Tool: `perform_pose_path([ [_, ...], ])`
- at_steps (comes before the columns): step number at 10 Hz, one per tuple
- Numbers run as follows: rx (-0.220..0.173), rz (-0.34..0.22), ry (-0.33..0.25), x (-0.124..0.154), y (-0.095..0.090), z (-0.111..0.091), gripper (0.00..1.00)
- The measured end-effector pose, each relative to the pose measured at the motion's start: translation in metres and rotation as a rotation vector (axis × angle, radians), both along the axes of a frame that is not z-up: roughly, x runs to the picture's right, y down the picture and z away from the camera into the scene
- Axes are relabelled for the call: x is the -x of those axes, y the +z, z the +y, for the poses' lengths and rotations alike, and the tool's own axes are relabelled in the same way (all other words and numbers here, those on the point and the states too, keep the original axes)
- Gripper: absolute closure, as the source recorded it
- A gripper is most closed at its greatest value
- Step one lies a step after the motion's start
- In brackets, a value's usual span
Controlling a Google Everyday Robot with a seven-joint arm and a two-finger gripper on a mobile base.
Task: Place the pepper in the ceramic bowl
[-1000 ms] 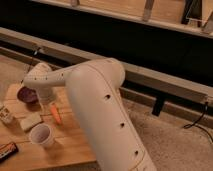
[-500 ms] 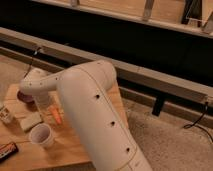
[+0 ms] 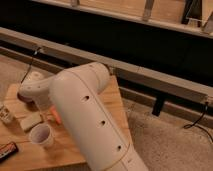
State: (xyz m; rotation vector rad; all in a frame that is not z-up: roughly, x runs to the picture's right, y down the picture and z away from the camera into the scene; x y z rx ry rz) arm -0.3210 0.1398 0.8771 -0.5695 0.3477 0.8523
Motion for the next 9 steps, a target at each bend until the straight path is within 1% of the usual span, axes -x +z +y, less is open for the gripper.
perform_pose_path([
  [1, -0.010, 0.009, 0.006, 0.002, 0.005, -0.001, 0.55],
  [3, -0.015, 0.005, 0.023, 0.005, 0.006, -0.005, 0.73],
  [4, -0.020, -0.011, 0.042, 0.011, 0.004, -0.010, 0.86],
  [5, -0.022, -0.020, 0.051, 0.013, 0.000, -0.015, 0.95],
  [6, -0.026, -0.025, 0.055, 0.014, -0.002, -0.019, 0.99],
  [7, -0.035, -0.023, 0.057, 0.014, -0.009, -0.028, 1.00],
  [8, -0.050, -0.023, 0.060, 0.014, -0.015, -0.038, 1.00],
  [9, -0.075, -0.030, 0.065, 0.016, -0.026, -0.054, 1.00],
])
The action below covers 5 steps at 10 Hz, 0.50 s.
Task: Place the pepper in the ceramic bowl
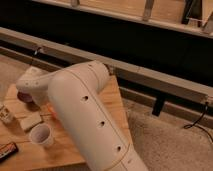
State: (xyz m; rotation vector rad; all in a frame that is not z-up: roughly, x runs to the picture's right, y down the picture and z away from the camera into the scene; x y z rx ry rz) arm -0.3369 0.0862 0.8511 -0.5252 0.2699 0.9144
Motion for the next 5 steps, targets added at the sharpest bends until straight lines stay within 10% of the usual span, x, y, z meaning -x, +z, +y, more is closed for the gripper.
perform_pose_path([
  [5, -0.099, -0.055, -0.040, 0.035, -0.050, -0.046, 1.00],
])
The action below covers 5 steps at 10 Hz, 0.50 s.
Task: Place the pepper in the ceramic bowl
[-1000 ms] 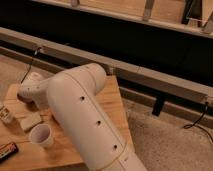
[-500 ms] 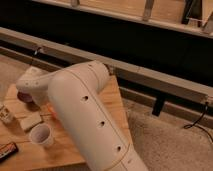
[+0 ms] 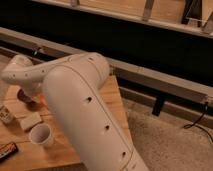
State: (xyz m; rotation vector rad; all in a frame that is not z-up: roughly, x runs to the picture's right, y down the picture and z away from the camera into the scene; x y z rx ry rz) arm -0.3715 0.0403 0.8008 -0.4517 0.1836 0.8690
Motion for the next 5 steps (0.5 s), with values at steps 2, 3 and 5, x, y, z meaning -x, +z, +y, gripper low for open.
perform_pose_path([
  [2, -0.017, -0.005, -0.025, 0.012, 0.000, -0.006, 1.00],
  [3, -0.032, -0.013, -0.035, 0.022, 0.003, -0.012, 1.00],
  [5, -0.053, -0.019, -0.055, 0.039, 0.013, -0.023, 1.00],
])
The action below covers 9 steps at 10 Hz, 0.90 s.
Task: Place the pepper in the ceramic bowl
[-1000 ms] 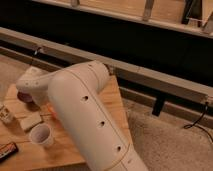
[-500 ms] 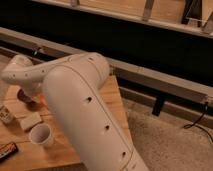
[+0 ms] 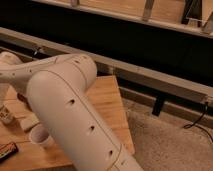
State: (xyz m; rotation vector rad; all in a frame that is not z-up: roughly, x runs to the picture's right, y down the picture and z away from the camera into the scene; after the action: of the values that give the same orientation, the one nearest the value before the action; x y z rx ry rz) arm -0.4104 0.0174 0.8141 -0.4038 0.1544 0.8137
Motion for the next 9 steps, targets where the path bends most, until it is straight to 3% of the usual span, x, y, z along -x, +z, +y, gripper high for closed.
perform_pose_path([
  [5, -0.045, -0.034, -0.052, 0.054, 0.019, -0.023, 1.00],
  [9, -0.068, -0.032, -0.072, 0.076, 0.030, -0.036, 1.00],
])
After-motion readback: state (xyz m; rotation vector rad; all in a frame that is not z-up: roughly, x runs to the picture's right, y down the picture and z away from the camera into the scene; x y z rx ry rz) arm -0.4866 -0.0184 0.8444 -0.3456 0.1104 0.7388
